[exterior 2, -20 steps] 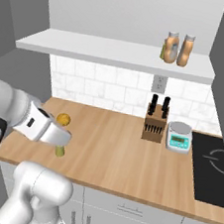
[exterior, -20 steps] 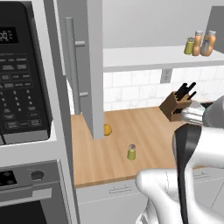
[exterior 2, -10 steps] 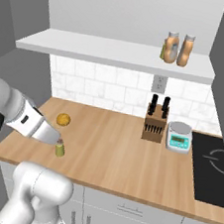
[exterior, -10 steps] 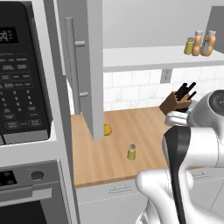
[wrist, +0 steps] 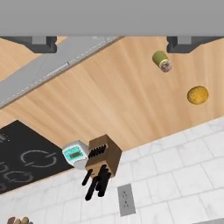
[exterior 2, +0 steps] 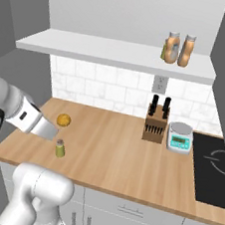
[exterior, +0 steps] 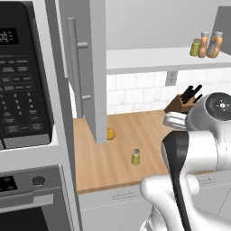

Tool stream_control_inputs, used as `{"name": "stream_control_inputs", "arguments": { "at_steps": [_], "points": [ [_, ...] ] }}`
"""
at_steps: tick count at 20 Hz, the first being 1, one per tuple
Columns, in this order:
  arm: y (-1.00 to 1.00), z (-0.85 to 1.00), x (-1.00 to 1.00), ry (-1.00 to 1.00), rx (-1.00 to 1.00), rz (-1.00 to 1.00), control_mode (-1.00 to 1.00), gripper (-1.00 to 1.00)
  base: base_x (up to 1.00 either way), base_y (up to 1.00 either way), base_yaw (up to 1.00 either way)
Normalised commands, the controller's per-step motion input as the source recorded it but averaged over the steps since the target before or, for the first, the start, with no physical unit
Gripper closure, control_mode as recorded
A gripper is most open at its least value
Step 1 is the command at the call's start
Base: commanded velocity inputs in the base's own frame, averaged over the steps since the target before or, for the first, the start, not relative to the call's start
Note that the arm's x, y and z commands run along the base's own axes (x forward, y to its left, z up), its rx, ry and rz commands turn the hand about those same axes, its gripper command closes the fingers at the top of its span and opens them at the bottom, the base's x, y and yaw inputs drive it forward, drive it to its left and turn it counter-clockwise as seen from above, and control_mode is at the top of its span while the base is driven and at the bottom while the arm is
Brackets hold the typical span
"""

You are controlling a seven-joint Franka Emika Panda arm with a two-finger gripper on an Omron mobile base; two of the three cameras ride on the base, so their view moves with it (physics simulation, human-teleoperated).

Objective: Put the shaker and condiment bottle from the counter next to their counterparts in the cabinet.

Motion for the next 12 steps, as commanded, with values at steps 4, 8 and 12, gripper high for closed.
{"name": "stream_control_inputs", "arguments": {
  "at_steps": [4,8,12],
  "points": [
    [0.26,-1.00,0.13,-0.53,-0.22,0.00,-1.00,-1.00,0.00,0.00,0.00],
    [0.09,-1.00,0.28,-0.56,-0.21,0.00,-1.00,-1.00,0.00,0.00,0.00],
    [-0.04,-1.00,0.37,-0.34,-0.07,0.02,-1.00,-1.00,0.00,0.00,0.00]
  ]
}}
